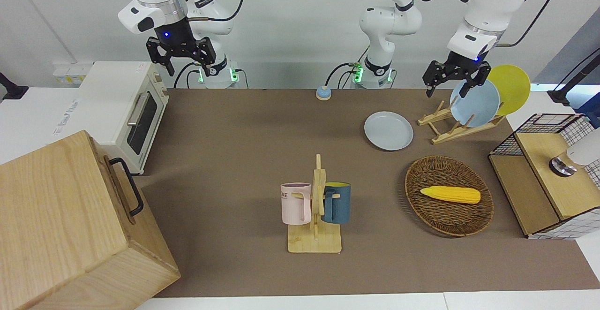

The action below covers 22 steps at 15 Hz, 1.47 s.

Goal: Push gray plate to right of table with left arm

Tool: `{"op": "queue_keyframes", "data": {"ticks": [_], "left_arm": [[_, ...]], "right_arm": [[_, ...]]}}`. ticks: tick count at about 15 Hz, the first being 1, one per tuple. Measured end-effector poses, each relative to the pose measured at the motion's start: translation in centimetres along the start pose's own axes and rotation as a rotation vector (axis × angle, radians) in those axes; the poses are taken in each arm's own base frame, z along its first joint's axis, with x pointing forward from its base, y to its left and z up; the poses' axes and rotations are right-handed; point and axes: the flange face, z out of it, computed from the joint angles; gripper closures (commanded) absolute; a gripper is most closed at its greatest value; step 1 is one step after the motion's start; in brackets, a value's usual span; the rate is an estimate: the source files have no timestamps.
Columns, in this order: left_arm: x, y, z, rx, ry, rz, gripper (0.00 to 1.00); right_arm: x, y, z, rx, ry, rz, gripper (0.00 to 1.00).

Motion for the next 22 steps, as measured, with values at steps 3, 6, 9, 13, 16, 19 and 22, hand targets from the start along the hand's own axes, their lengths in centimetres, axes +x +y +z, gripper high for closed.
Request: {"op": "queue_keyframes", "data": {"ticks": [3,6,9,13,16,19,22], "left_arm": [[-0.1,0.0,0.4,0.0,-0.012,0.0,0.01],[-0.3,-0.4,1.6,0.0,-0.038,-0.008,0.01],[-1.1,-1.9,4.5,0.0,-0.09,-0.035,0.01],[-2.2,-2.3,8.8,0.002,-0.132,-0.044,0.01],[-3.3,-2.3,11.8,0.002,-0.152,-0.045,0.01],[-4.6,-2.5,14.3,0.003,-0.165,-0.052,0.01],[-5.9,-2.9,16.2,0.002,-0.184,-0.062,0.01]], "right_arm": [[0.0,0.0,0.0,0.0,0.0,0.0,0.005],[0.0,0.0,0.0,0.0,0.0,0.0,0.005],[0.0,0.0,0.0,0.0,0.0,0.0,0.005],[0.0,0.0,0.0,0.0,0.0,0.0,0.005],[0.0,0.0,0.0,0.0,0.0,0.0,0.005],[0.0,0.0,0.0,0.0,0.0,0.0,0.005],[0.0,0.0,0.0,0.0,0.0,0.0,0.005]]}}
